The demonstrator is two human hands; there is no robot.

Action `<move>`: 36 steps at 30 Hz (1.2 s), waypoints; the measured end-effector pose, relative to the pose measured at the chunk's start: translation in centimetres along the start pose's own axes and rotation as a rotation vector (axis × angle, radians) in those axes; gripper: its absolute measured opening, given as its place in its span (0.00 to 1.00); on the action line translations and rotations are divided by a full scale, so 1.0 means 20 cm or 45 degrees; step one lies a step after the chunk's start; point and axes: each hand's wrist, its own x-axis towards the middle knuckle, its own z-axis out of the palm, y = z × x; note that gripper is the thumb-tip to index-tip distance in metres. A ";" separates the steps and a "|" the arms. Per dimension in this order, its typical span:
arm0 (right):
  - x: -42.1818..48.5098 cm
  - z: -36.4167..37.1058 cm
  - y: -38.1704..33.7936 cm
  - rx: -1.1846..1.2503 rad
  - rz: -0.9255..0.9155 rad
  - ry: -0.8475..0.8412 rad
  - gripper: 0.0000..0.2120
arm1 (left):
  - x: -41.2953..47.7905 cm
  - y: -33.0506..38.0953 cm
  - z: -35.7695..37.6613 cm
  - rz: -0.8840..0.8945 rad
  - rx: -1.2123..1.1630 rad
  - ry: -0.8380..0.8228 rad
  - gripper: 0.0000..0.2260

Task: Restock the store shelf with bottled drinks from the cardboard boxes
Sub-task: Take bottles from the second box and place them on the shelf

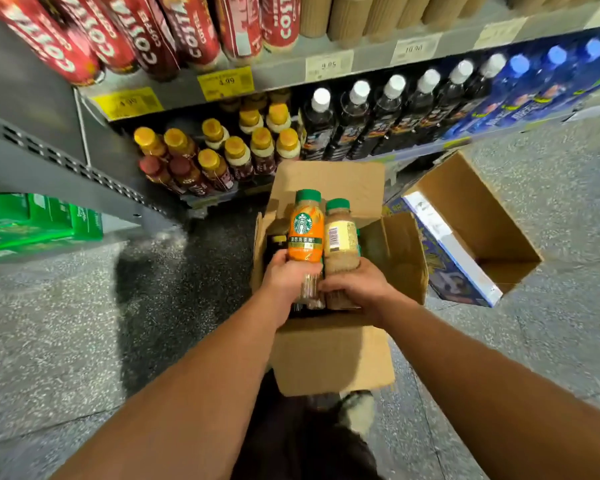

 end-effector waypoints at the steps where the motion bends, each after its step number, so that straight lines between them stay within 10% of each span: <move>1: -0.05 0.00 -0.03 0.012 -0.070 -0.018 0.25 | -0.05 0.02 -0.01 0.038 -0.004 -0.002 0.16; 36: -1.82 -0.07 -0.71 -0.032 -0.898 -0.118 0.20 | -1.85 0.64 -0.02 0.827 -0.276 -0.008 0.23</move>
